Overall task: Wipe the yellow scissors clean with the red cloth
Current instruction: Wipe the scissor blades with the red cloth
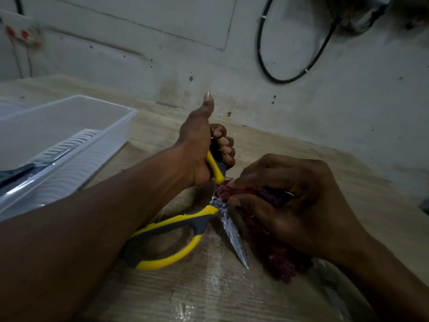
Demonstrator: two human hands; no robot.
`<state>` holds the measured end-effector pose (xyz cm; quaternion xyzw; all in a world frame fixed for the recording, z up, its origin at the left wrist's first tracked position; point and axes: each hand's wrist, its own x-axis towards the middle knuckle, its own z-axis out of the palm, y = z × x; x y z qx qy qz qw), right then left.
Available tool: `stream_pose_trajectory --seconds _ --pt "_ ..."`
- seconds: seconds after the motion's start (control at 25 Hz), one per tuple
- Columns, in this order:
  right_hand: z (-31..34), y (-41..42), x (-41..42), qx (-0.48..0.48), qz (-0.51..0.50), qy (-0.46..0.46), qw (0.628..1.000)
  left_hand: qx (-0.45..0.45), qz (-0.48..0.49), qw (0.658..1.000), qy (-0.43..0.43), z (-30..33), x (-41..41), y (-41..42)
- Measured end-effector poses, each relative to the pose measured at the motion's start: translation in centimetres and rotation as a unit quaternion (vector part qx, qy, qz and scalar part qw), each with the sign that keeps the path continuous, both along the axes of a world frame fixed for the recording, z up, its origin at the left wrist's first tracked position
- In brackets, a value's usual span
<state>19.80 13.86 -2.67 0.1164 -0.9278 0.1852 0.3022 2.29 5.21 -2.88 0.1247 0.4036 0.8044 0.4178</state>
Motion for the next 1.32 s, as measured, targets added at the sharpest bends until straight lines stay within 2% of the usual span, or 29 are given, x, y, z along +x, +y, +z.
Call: stream_pose_trajectory --seconds 0.4,0.6,1.0,1.2,1.32 --pt "-1.5 -0.9 -0.1 0.073 -0.037 -0.026 0.996 0.000 0.003 1.000 0.000 -0.3 -0.2 0.0" --pt "-1.7 -1.8 0.3 0.048 -0.060 -0.049 0.996 0.000 0.003 1.000 -0.016 -0.7 -0.2 0.1" --pt "-1.4 -3.3 0.2 0.057 -0.141 -0.086 0.985 0.012 0.010 0.999 -0.044 -0.9 -0.8 0.1" --pt "0.0 -3.6 1.9 0.052 -0.101 -0.184 0.976 0.004 0.008 0.999 -0.052 -1.4 -0.8 -0.3" --pt "0.4 -3.4 1.1 0.007 -0.102 -0.166 0.981 0.009 0.005 0.999 -0.052 -1.3 -0.9 -0.1"
